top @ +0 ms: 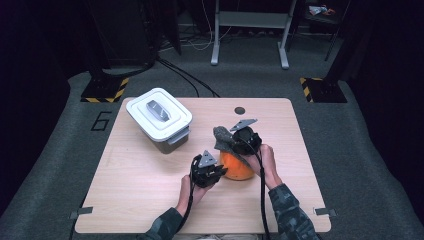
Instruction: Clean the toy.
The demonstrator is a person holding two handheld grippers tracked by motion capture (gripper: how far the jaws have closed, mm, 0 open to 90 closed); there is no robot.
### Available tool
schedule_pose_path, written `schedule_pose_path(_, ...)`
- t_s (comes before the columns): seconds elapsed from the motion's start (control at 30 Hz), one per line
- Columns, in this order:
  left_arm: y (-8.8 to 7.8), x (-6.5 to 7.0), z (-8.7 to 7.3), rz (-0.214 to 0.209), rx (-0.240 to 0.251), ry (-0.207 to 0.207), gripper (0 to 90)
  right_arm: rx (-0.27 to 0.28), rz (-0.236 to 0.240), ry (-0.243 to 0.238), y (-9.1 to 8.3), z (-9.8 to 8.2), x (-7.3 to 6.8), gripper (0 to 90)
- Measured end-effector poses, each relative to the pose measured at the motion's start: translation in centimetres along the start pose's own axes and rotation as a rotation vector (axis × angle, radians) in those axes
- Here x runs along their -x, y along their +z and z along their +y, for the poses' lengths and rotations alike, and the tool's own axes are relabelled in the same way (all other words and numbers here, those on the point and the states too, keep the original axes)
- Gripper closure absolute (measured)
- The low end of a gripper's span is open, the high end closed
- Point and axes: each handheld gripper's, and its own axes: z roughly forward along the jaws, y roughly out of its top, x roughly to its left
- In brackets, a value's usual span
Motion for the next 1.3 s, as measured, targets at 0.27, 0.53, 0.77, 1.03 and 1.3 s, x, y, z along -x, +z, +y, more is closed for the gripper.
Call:
schedule_pose_path(0.27,0.0,0.0,-0.1,-0.002,0.0,-0.014,80.1,0.002,-0.04,0.032,-0.3,-0.5,1.0,74.7)
schedule_pose_path(0.53,0.0,0.0,-0.1,-0.008,0.002,-0.025,80.1,-0.014,-0.077,0.087,-0.6,-1.7,2.8,74.8)
schedule_pose_path(0.77,0.0,-0.1,-0.1,-0.007,0.0,-0.025,80.0,-0.03,-0.096,0.148,-0.5,-3.1,4.3,74.8)
schedule_pose_path(1.03,0.1,0.0,-0.1,-0.011,0.004,-0.03,80.0,-0.055,-0.11,0.223,-0.4,-4.8,5.6,74.7)
schedule_pose_path(1.3,0.1,0.1,-0.2,-0.008,0.006,-0.033,79.9,-0.104,-0.121,0.276,0.3,-7.0,6.7,74.7)
